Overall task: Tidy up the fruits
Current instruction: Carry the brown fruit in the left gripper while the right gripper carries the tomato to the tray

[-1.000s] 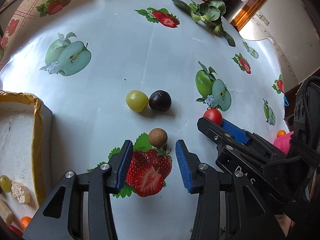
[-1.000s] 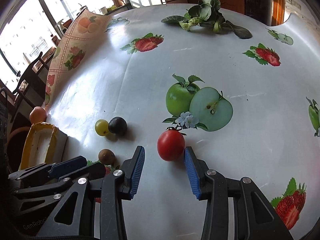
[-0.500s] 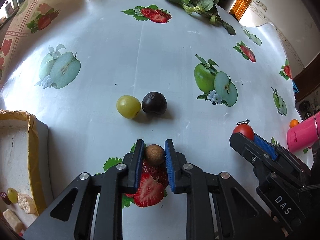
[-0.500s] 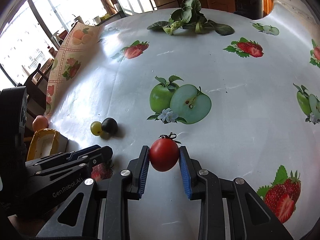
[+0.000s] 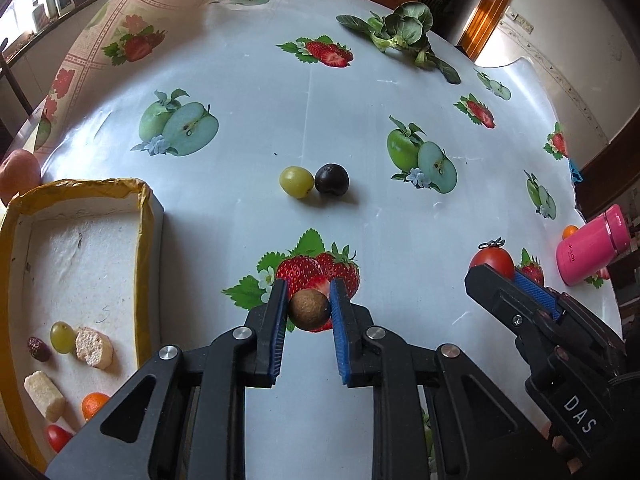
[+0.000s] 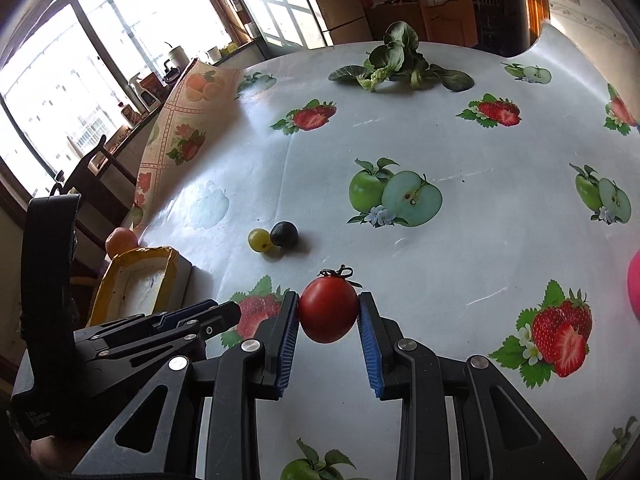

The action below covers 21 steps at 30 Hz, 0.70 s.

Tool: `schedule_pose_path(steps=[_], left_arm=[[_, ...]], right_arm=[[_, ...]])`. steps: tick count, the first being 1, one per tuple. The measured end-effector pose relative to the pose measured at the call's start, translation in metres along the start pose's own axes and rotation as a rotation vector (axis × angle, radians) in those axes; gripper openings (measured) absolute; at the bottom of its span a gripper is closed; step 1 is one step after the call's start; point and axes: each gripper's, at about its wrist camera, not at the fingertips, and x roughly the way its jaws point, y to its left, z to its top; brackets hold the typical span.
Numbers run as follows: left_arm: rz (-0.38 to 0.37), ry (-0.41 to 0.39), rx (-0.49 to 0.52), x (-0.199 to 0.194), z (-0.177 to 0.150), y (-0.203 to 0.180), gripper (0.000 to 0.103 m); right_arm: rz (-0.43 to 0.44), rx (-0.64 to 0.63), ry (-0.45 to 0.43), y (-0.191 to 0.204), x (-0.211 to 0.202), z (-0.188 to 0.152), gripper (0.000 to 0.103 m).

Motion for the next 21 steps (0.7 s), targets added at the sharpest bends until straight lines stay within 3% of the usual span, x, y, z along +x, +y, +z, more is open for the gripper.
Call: schedule_pose_path(steps=[21], left_arm=[[0.015,-0.044,-0.051,-0.052,-0.033,0.048,0.018]], right_arm=[[0.044,-0.078,0.014,0.071,-0.023,-0.039,0.030]])
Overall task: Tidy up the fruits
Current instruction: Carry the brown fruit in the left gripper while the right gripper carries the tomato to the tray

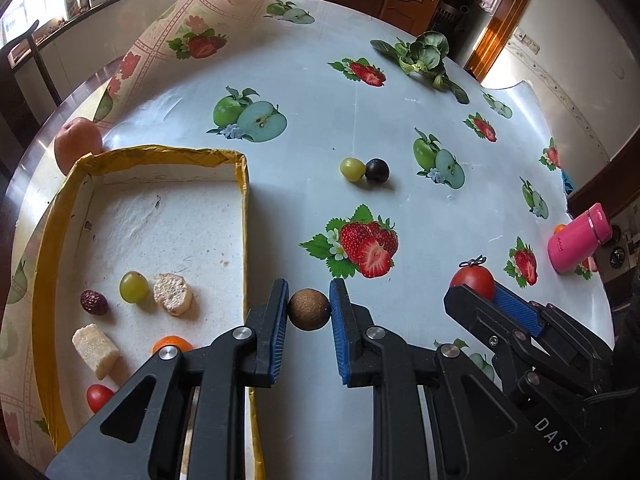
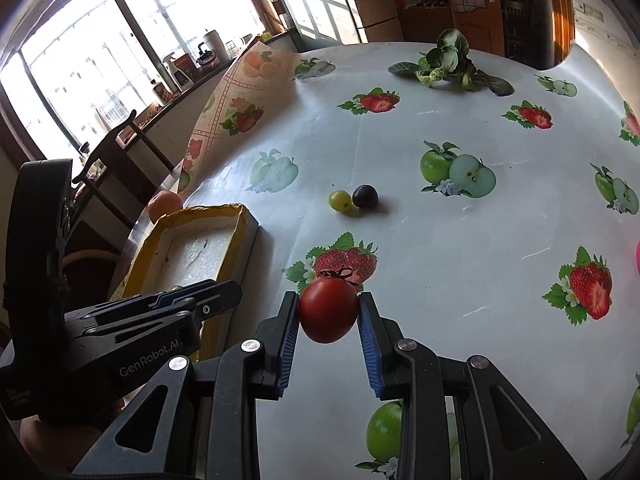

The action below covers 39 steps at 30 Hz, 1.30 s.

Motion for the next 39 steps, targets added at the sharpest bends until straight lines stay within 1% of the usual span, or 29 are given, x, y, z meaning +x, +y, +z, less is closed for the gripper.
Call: schedule_pose_path(steps=[8,18,27,39], left_arm=[[0.025,-0.019,-0.053,-0.015,-0.003,0.035,0.018],[0.047,-0.030,-0.094,-0.023,-0.005,0.065,0.018],[0.060,-0.027,-0.125,-0.024,-0.004,0.090,0.018],[0.078,-0.017,-0.165,-0.014,0.003,0.121,0.018]], right_arm=[[0.034,-0.043,0.005,0.034,0.005,-0.002,0.030],[0.068,-0.095,0.018,0.069,0.014,-0.002,0.030],[0.088,-0.119,0.034,0.089,0.026,-0.001,0.030],[0.107,-0.139,0.055,0.109,0.047,0.006,0.030]])
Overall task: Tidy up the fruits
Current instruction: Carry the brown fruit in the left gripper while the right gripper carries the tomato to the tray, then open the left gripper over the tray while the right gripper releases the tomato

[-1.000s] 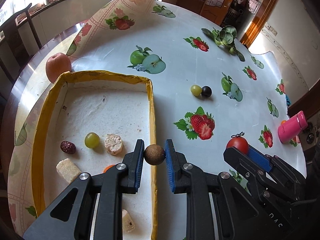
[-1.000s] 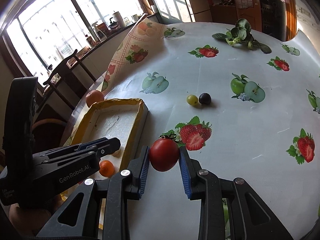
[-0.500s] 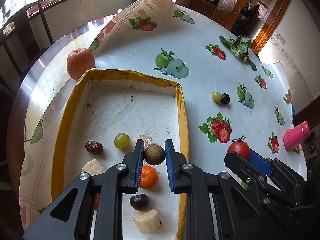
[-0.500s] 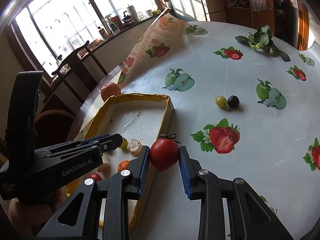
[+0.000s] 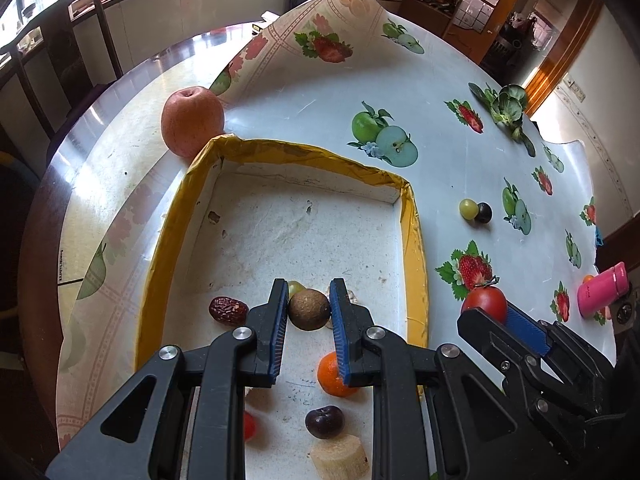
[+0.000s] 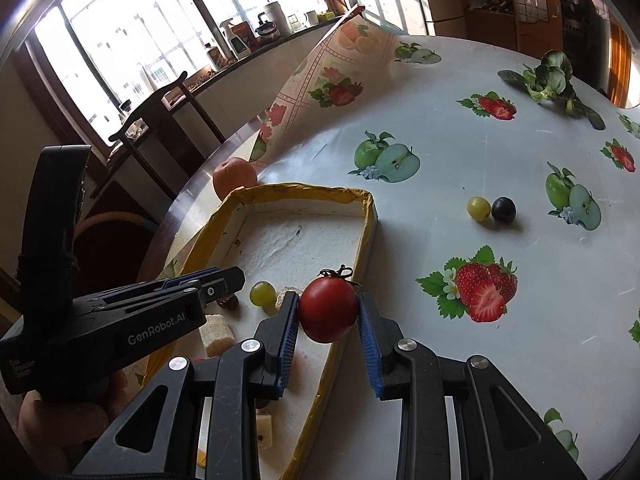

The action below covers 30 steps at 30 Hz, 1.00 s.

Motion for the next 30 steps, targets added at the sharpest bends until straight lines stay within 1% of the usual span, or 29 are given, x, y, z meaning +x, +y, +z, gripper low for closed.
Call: schedule_pose_path(steps=[6,14,20,30], left_arm=[[-0.002,0.011,-0.041,0.011,0.014,0.018,0.018],[0.024,0.031,-0.056,0.036,0.038,0.027,0.018],[0.053,0.055,-0.052,0.053,0.040,0.029,0.018],[0.088,0.101,-0.048,0.075,0.033,0.030,0.018]], right_arm=[[0.015,-0.019,0.016,0.010,0.018,0.010,0.030],[0.018,-0.075,0.070,0.030,0.065,0.026,0.030],[0.004,-0.096,0.113,0.033,0.094,0.030,0.030],[-0.015,-0.119,0.158,0.028,0.115,0.026,0.030]])
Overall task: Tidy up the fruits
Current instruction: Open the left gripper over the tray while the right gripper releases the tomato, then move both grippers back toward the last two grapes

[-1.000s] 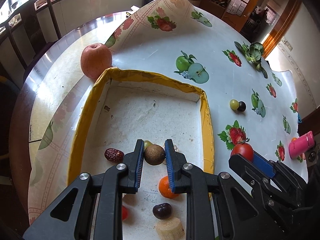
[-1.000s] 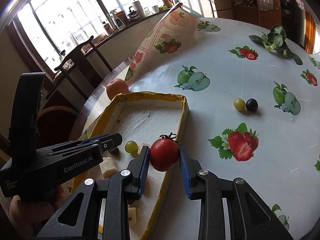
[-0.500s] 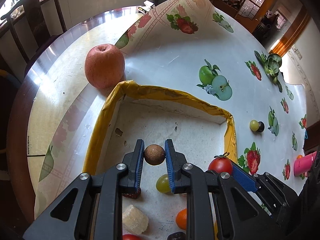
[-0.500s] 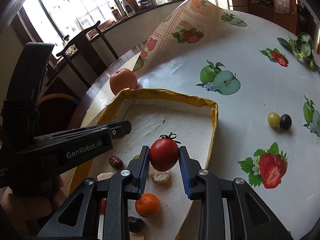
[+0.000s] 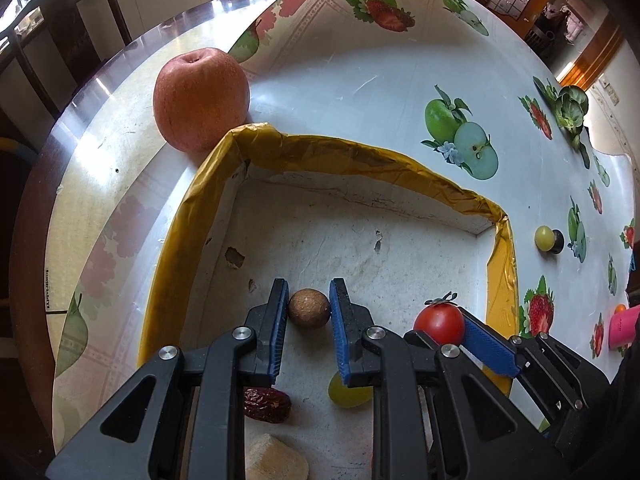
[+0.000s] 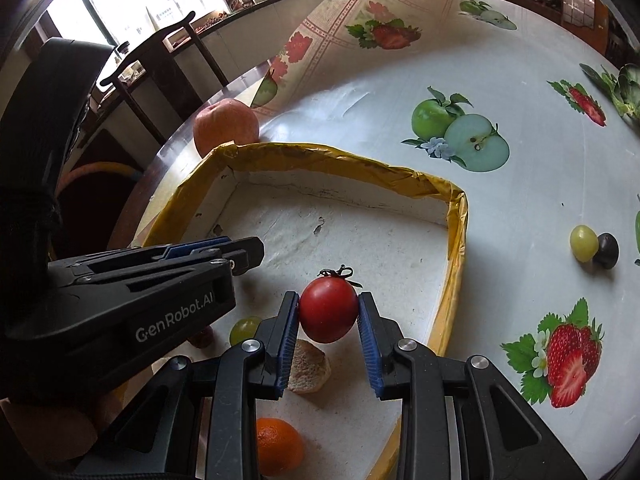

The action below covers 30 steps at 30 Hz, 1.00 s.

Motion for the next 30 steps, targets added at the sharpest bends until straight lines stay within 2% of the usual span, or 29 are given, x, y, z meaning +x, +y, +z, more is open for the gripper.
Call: schedule_pose_path(steps=[2,3,4,5,6,9,10,19,30], left_arm=[[0.018,0.004,-0.006,0.001,-0.001,0.000,0.021],[0.018,0.002,-0.008,0.000,-0.001,0.001,0.027],[0.028,0.003,-0.010,0.000,0.000,-0.001,0.040],[0.033,0.000,-0.010,-0.002,-0.001,-0.001,0.044],[0.029,-0.005,-0.007,-0.004,-0.001,-0.002,0.045],[0.049,-0.021,-0.004,-0.011,-0.003,-0.002,0.054],[0.044,-0.028,-0.006,-0.014,-0.003,-0.001,0.054],[0.027,-0.053,-0.024,-0.033,-0.004,0.002,0.054],[-0.003,-0.071,0.005,-0.050,-0.012,-0.022,0.054]], right_arm=[[-0.003,-0.011,0.001,0.002,0.001,0.001,0.031],[-0.006,-0.015,0.002,0.002,0.001,0.001,0.031],[-0.007,-0.019,0.004,0.003,0.001,0.001,0.031],[-0.007,-0.021,0.005,0.003,0.000,0.001,0.031],[-0.010,-0.019,0.008,0.002,0.000,0.000,0.033],[-0.001,-0.006,-0.006,0.001,-0.006,0.001,0.049],[-0.009,-0.007,-0.015,0.002,-0.009,0.001,0.053],[-0.016,0.022,-0.060,-0.009,-0.041,-0.006,0.052],[-0.050,0.098,-0.111,-0.041,-0.081,-0.022,0.052]])
